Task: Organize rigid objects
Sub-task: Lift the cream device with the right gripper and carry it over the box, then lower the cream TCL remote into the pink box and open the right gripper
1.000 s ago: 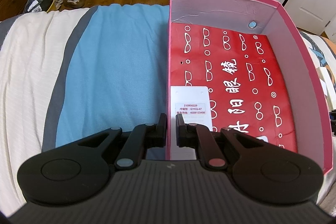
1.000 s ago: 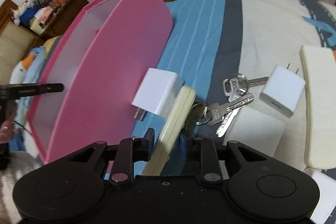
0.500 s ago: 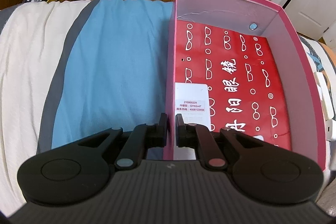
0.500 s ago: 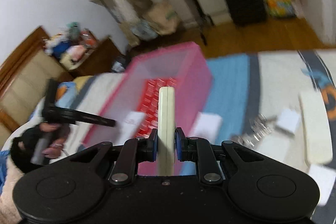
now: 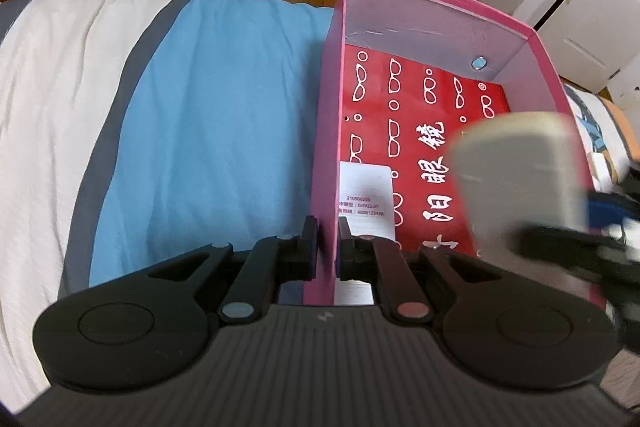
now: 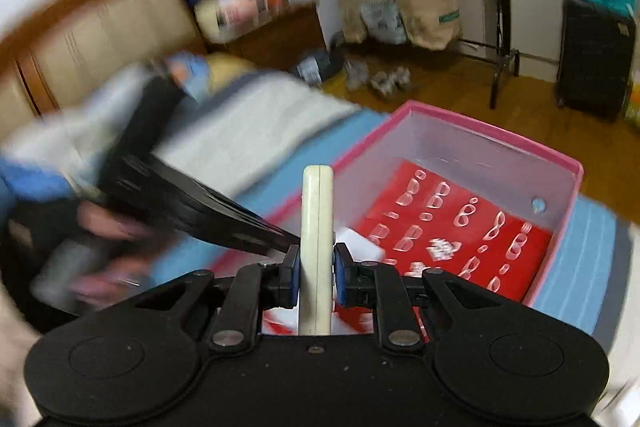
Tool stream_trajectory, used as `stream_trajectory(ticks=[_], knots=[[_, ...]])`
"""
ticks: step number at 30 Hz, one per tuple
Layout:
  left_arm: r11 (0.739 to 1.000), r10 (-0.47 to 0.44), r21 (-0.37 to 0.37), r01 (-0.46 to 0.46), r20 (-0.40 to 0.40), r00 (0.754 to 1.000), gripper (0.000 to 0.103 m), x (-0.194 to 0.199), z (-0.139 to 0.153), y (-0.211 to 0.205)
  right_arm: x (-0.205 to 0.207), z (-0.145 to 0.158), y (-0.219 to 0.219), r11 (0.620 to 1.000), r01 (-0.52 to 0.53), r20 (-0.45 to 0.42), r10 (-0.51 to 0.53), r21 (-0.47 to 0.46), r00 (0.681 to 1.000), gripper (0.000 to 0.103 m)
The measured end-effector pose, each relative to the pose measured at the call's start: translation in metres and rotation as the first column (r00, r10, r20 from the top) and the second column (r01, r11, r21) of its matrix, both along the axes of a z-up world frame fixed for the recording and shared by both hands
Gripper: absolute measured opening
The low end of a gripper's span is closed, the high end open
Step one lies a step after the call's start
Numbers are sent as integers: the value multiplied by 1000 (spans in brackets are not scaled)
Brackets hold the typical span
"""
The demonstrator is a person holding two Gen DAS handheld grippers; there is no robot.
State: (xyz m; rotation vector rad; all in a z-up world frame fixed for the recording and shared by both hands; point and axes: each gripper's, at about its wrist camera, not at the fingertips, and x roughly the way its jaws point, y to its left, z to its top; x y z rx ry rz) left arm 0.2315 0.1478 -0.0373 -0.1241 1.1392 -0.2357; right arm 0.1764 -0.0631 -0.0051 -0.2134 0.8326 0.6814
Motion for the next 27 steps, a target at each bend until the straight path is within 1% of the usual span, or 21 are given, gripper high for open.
stream_trajectory(ticks=[2, 3, 5, 7, 9, 11, 12, 13, 18, 21, 23, 24, 25, 26, 27], knots=[[1000, -6, 10, 6, 7, 1000, 7, -1, 0, -2, 10, -13, 19, 987, -43, 17, 46, -155, 999, 20], [1000, -7, 12, 7, 8, 1000, 7, -1, 0, -2, 11, -18, 25, 977, -61, 28, 69, -205, 997, 20], [1000, -3, 4, 3, 3, 1000, 7, 1, -1, 0, 14, -27, 37, 944, -126, 63, 152, -304, 986, 20], [1000, 3, -15, -4, -6, 1000, 8, 3, -2, 3, 17, -32, 43, 915, -180, 70, 219, -362, 973, 20], [1000, 6, -27, -6, -11, 1000, 8, 4, -2, 5, 14, -41, 49, 873, -233, 111, 307, -428, 945, 20], [1000, 4, -30, -4, -12, 1000, 8, 5, -3, 6, 15, -47, 55, 840, -251, 120, 347, -482, 930, 20], [1000, 4, -31, -4, -12, 1000, 8, 5, -3, 6, 15, -48, 58, 833, -252, 122, 352, -492, 928, 20], [1000, 3, -30, -4, -13, 1000, 8, 6, -4, 6, 14, -48, 59, 835, -257, 124, 357, -486, 926, 20], [1000, 3, -31, -3, -15, 1000, 8, 5, -3, 5, 2, -39, 58, 838, -347, 93, 420, -421, 903, 21], [1000, 1, -25, -2, -13, 1000, 8, 5, -3, 4, -5, -40, 58, 832, -353, 94, 429, -429, 898, 24], [1000, 3, -31, -3, -15, 1000, 8, 5, -3, 4, -9, -45, 58, 821, -376, 89, 453, -430, 887, 30], [999, 3, -33, -3, -16, 1000, 8, 5, -3, 4, -8, -47, 59, 813, -392, 81, 467, -430, 881, 36], [999, 3, -37, -4, -15, 1000, 9, 5, -3, 5, -10, -46, 59, 810, -403, 69, 473, -425, 878, 45], [999, 4, -40, -5, -15, 1000, 9, 5, -3, 5, -8, -44, 59, 818, -411, 49, 468, -404, 883, 50], [999, 6, -41, -6, -20, 1000, 9, 5, -3, 6, -7, -41, 57, 834, -409, 24, 449, -369, 893, 50]])
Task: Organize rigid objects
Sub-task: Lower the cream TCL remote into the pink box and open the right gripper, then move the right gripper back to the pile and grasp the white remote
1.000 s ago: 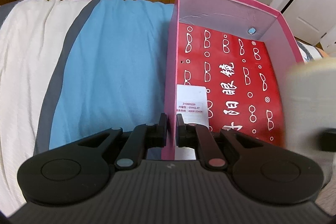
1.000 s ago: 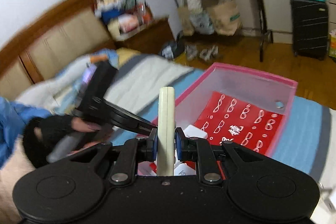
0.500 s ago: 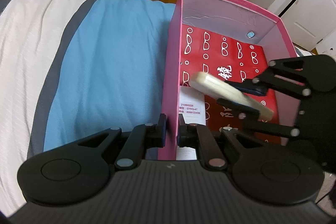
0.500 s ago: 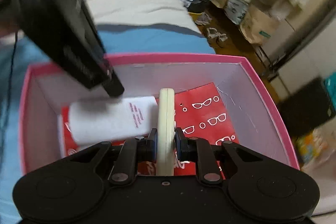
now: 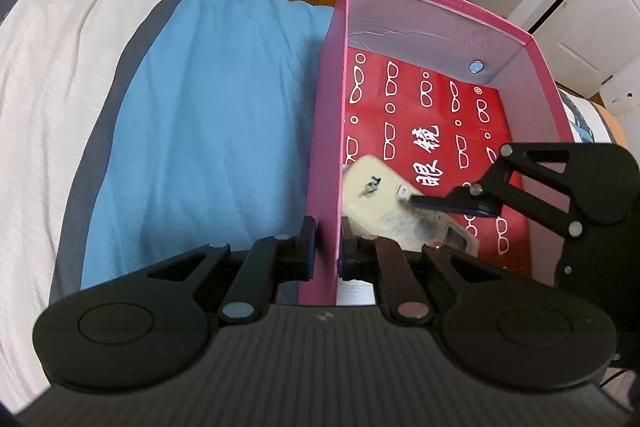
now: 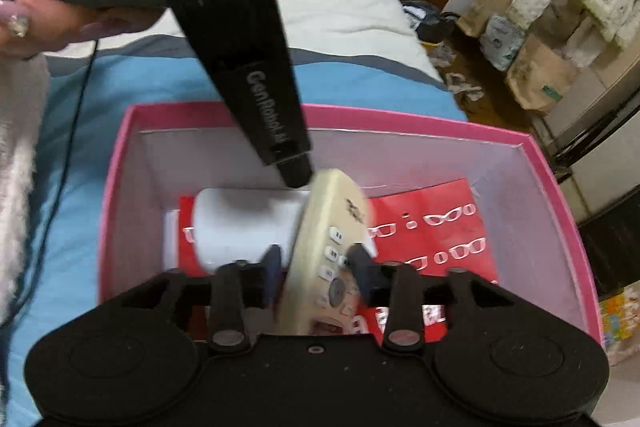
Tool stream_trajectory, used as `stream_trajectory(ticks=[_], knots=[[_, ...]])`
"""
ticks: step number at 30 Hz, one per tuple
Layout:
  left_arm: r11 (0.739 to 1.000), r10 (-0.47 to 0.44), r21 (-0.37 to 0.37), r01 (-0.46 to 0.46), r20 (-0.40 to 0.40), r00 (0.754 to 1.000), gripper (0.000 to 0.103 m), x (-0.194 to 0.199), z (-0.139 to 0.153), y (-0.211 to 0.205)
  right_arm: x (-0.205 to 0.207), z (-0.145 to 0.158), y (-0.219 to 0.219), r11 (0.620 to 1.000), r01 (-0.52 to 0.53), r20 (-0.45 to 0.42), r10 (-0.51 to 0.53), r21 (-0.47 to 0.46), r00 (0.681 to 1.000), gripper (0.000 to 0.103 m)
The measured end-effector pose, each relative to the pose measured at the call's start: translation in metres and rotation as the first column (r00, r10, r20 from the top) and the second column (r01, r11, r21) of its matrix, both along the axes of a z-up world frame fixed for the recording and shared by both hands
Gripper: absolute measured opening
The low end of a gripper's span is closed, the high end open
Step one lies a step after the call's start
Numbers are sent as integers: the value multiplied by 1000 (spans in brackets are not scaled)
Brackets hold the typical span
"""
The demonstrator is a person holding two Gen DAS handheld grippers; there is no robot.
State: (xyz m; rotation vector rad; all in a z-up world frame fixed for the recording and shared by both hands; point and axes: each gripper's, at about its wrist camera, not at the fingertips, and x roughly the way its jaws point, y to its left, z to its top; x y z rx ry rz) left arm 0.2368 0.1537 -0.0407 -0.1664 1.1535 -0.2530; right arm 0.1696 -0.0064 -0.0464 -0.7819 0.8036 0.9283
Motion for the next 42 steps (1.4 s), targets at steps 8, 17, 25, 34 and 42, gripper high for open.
stream_trajectory(ticks=[8, 17, 25, 34, 42], knots=[[1000, -4, 2, 4, 5, 1000, 9, 0, -1, 0, 17, 13, -29, 975, 193, -171, -172, 115, 970, 54], [999, -15, 33, 15, 20, 1000, 9, -2, 1, -6, 2, 65, -120, 793, 498, -349, -383, 351, 855, 54], [995, -24, 95, 21, 29, 999, 9, -5, 3, -16, -28, 79, -217, 652, 665, -403, -534, 364, 743, 58], [983, -47, 177, 38, 50, 998, 9, -10, 6, -30, -36, 23, -296, 490, 856, -574, -658, 165, 488, 61], [981, -43, 193, 32, 53, 998, 9, -12, 6, -31, -34, -42, -363, 100, 994, -725, -682, 37, 95, 64]])
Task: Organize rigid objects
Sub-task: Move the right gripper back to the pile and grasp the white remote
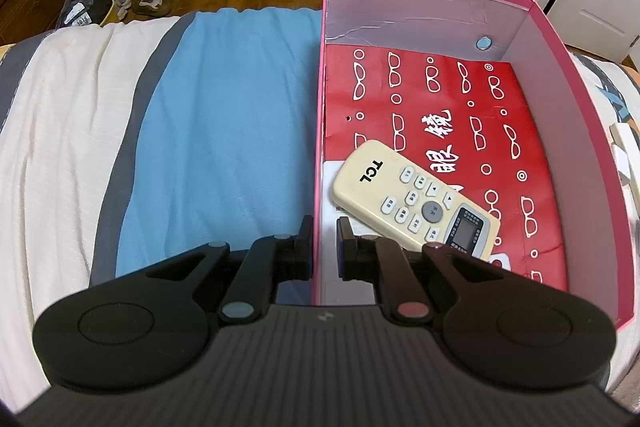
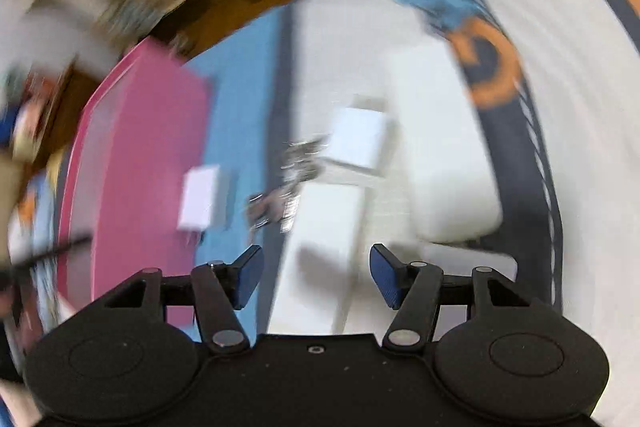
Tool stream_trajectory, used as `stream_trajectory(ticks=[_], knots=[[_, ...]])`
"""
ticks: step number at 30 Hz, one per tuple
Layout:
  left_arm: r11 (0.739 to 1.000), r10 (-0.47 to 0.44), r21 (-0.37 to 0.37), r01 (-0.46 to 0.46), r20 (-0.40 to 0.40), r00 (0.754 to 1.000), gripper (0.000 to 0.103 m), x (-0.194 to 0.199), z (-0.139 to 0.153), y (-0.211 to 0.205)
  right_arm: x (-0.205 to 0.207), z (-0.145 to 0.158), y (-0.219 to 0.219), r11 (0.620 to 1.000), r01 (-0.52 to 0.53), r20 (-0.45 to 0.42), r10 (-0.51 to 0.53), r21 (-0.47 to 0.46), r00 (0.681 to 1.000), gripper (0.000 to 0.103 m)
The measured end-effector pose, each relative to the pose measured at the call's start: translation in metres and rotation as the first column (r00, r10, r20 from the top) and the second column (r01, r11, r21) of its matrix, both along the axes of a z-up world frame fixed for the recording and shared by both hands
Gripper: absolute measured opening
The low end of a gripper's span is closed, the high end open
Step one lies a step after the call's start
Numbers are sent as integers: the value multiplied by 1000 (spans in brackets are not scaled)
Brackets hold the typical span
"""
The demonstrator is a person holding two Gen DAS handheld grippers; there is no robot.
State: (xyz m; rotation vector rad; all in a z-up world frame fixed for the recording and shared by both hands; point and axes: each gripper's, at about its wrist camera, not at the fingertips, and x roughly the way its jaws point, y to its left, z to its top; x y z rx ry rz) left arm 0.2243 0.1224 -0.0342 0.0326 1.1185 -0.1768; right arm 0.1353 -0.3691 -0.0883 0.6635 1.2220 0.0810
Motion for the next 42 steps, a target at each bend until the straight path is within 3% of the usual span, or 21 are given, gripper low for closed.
stream_trajectory(ticks=[6, 8, 10, 12, 13, 14, 17, 18, 19, 20, 23, 30, 36, 39, 42], knots=[[1000, 0, 6, 0, -1, 1000, 9, 1, 0, -1, -1, -18, 1, 990, 10, -42, -4, 143, 999, 64], [1000, -1, 9, 1, 2, 1000, 9, 0, 0, -2, 2, -26, 15, 990, -43, -70, 53, 133, 996, 64], [1000, -5, 15, 5, 5, 1000, 9, 0, 0, -2, 6, -27, 31, 993, -104, -70, 108, 56, 992, 65], [1000, -8, 21, 7, 10, 1000, 9, -1, 0, -2, 9, -27, 47, 989, -149, -55, 149, 2, 987, 76], [1000, -10, 24, 9, 12, 1000, 9, -1, 0, -3, 9, -27, 56, 985, -171, -37, 171, -15, 985, 89], [1000, -10, 27, 10, 14, 1000, 9, -1, -1, -3, 9, -27, 67, 979, -198, -21, 197, -41, 980, 95], [999, -10, 30, 9, 15, 1000, 9, -2, 0, -3, 5, -29, 93, 948, -259, -6, 262, -186, 965, 93], [999, -10, 32, 10, 16, 1000, 9, -2, 0, -4, 5, -27, 95, 939, -265, 0, 272, -220, 962, 89], [999, -12, 35, 11, 17, 1000, 9, -4, 0, -4, 4, -25, 95, 933, -256, 6, 266, -254, 964, 75], [999, -13, 36, 12, 17, 1000, 9, -5, 0, -3, 4, -23, 92, 933, -240, 10, 252, -270, 968, 66], [999, -9, 32, 8, 13, 1000, 9, -5, 1, -3, 4, -22, 77, 964, -182, 37, 193, -192, 981, 62], [999, -8, 33, 8, 14, 1000, 9, -4, 0, -3, -6, -6, 80, 956, -199, 137, 231, -215, 963, 59], [999, -9, 32, 9, 13, 1000, 9, -4, 0, -3, 6, -22, 73, 966, -201, 41, 210, -163, 977, 60], [999, -11, 30, 10, 13, 1000, 9, -4, 0, -3, 8, -25, 65, 982, -168, 39, 172, -85, 984, 71], [1000, -10, 30, 10, 13, 1000, 9, -4, 0, -3, 9, -29, 72, 974, -191, 35, 196, -118, 980, 69]])
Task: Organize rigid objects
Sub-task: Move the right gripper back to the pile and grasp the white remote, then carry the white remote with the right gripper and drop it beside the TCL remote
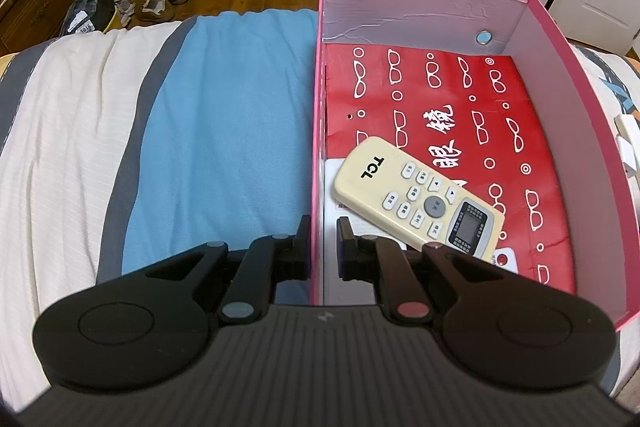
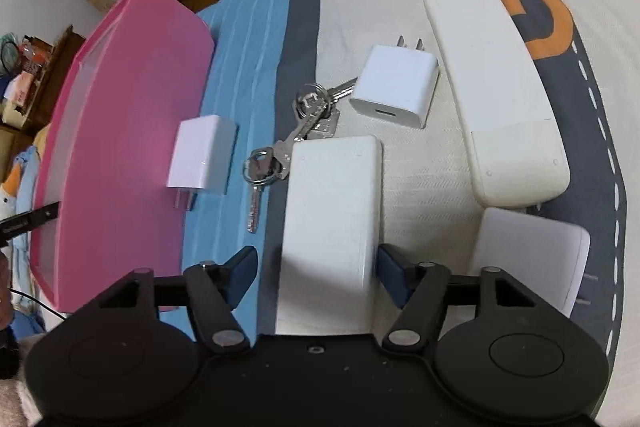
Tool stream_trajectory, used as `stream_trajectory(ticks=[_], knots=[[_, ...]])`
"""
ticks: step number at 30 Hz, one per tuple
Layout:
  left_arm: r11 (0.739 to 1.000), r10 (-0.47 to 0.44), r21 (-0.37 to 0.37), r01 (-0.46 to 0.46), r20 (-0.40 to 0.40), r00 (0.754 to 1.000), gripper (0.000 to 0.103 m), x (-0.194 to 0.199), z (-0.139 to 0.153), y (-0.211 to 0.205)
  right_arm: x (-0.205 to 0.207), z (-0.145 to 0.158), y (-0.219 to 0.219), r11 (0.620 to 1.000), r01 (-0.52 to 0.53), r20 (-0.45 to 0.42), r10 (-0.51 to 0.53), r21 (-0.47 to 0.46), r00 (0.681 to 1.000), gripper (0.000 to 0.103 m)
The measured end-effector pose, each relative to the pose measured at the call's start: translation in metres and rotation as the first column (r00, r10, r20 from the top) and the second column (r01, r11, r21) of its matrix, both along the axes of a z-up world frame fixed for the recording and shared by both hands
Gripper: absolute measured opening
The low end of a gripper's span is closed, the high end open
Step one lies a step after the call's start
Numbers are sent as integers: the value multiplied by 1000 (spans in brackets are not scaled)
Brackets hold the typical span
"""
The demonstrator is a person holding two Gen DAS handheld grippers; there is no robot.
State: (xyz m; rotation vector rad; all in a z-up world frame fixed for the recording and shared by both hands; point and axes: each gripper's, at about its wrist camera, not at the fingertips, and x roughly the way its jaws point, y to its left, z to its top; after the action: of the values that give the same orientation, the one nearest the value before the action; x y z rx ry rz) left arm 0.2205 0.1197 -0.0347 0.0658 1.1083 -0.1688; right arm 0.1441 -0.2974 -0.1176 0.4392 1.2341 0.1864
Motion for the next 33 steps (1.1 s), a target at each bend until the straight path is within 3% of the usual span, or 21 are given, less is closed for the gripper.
stream_trajectory(ticks=[3, 11, 15, 20, 21, 22, 26, 33], knots=[[1000, 0, -4, 0, 0, 1000, 9, -1, -1, 1, -3, 3, 11, 997, -42, 26, 44, -70, 999, 59], [1000, 1, -10, -1, -4, 1000, 9, -1, -1, 1, -12, 21, -6, 995, -6, 90, -2, 96, 996, 59], [1000, 1, -15, -2, -5, 1000, 9, -1, 0, 0, -13, 21, -4, 999, 6, 93, -10, 41, 996, 58], [1000, 3, -17, -3, -6, 1000, 9, -1, 0, 0, -19, 37, -5, 999, 4, 177, -12, 46, 984, 56], [1000, 3, -18, -3, -6, 1000, 9, -1, 0, 1, -22, 42, -4, 999, 4, 202, -14, 49, 979, 52], [1000, 3, -18, -4, -6, 1000, 9, -1, 0, 1, -26, 48, -4, 998, -4, 242, -9, 56, 970, 26], [1000, 2, -17, -2, -4, 1000, 9, -1, 0, 0, -30, 56, 3, 997, -20, 264, 0, 72, 965, 19], [1000, 4, -20, -4, -8, 1000, 9, 0, 0, 1, -43, 85, 22, 998, -32, 389, 51, -53, 920, 19]])
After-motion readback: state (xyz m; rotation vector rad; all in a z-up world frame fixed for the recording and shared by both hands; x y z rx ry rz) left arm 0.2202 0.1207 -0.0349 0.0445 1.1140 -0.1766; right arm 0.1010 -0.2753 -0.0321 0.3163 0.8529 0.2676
